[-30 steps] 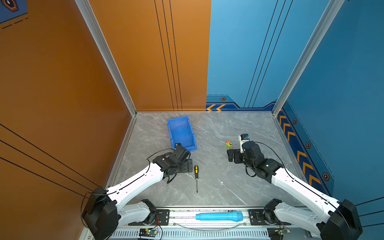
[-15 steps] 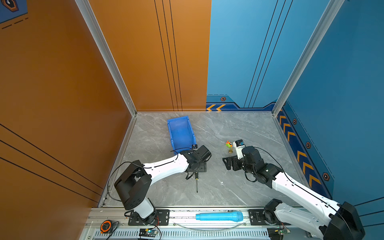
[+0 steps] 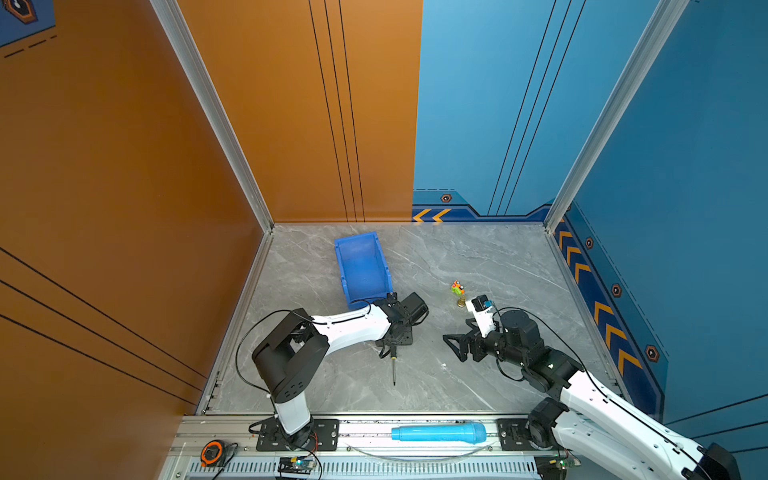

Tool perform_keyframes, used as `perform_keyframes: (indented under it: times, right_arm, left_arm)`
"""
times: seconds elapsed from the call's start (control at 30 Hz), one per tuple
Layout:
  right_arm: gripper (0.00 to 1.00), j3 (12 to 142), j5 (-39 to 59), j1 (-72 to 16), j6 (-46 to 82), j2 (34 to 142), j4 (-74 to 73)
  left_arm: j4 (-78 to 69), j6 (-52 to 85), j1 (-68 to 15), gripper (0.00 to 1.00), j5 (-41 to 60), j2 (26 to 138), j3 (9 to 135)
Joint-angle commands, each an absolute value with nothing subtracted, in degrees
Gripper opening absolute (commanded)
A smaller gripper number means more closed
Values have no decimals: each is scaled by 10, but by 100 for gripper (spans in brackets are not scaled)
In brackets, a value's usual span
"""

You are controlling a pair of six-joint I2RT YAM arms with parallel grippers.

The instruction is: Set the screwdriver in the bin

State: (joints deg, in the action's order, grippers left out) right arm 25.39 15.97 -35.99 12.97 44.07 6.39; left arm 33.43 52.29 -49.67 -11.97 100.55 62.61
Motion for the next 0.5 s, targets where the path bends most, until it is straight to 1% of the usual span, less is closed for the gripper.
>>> perform_keyframes:
  times: [0.0, 0.07, 0.2, 0.23, 0.47]
  right_arm:
    - [100, 236, 199, -379, 106, 430, 22]
    - [100, 237, 199, -392, 101, 437, 22]
    - [100, 237, 196, -398, 98, 446, 21]
    - [100, 238, 193, -415, 97, 445, 20]
    - [100, 232, 172, -417, 100, 439, 14]
  left_arm:
    - [340, 538, -495, 55, -128, 1026, 634]
    - [341, 540, -495, 52, -125, 1035, 635]
    - [340, 554, -496, 43, -125, 1042, 633]
    - [340, 555, -496, 40, -125, 1043, 632]
    - [342, 547, -491, 13, -132, 1020, 627]
